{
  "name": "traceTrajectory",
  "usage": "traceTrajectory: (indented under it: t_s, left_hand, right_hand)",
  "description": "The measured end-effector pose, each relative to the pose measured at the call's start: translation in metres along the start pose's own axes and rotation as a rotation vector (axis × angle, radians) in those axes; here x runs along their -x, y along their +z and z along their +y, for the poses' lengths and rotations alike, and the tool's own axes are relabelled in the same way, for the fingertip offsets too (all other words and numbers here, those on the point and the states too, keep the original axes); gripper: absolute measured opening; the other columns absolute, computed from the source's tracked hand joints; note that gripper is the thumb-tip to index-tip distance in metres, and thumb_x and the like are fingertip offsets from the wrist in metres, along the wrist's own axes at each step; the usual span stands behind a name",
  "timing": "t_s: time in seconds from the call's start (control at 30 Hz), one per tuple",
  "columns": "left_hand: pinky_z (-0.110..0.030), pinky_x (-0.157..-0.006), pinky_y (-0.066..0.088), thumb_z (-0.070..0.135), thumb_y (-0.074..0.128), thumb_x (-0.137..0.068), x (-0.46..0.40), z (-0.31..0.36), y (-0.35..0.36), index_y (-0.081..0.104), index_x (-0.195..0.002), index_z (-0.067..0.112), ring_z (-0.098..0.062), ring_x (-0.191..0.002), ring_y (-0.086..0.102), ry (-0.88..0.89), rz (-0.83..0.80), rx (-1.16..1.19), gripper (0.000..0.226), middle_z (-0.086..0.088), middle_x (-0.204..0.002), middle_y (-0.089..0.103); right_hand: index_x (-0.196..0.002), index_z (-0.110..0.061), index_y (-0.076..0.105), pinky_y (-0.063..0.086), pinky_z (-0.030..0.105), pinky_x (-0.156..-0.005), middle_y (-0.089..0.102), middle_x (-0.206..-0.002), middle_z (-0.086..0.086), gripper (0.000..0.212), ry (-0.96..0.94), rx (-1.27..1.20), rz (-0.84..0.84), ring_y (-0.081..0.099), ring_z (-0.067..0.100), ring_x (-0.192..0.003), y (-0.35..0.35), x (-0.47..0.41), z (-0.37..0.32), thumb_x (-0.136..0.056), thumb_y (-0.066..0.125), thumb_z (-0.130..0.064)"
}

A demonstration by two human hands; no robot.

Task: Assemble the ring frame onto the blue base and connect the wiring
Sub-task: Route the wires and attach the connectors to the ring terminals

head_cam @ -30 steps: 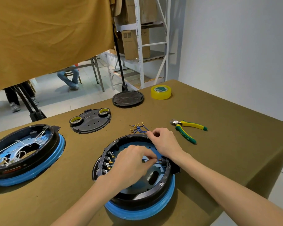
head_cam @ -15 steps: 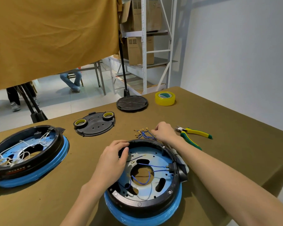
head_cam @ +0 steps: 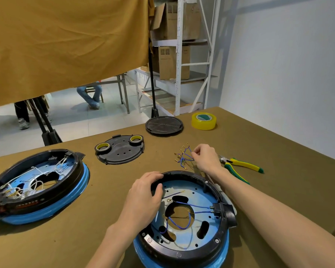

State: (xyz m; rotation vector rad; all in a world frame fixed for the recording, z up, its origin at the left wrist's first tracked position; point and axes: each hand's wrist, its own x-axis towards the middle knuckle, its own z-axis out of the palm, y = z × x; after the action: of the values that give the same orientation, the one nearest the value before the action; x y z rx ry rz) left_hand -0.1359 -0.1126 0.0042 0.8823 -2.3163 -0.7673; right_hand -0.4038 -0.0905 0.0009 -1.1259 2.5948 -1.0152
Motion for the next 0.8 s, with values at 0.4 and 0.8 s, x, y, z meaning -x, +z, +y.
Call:
traceTrajectory:
  t_s: [0.4,0.8]
  left_hand:
    - [-0.026,-0.110,0.041,0.023,0.055,-0.103,-0.001,-0.003,0.001,0.065,-0.132,0.030,0.000,-0.126,0.051,0.004,-0.001,-0.008,0.031,0.023,-0.134,0.057]
    - [-0.030,-0.112,0.042,0.023,0.056,-0.103,-0.002,-0.003,0.001,0.064,-0.132,0.030,-0.001,-0.127,0.051,-0.006,-0.003,-0.001,0.031,0.024,-0.136,0.057]
  right_hand:
    - [-0.098,-0.015,0.066,0.056,0.042,-0.088,0.072,-0.097,0.007,0.014,0.017,-0.035,-0.098,0.068,0.026,-0.096,-0.008,-0.006,0.021,-0.097,0.067,-0.029]
    - [-0.083,-0.016,0.069,0.056,0.038,-0.074,0.071,-0.091,0.010,0.011,-0.011,0.217,-0.169,0.068,0.030,-0.089,-0.010,0.000,0.009,-0.092,0.062,-0.015]
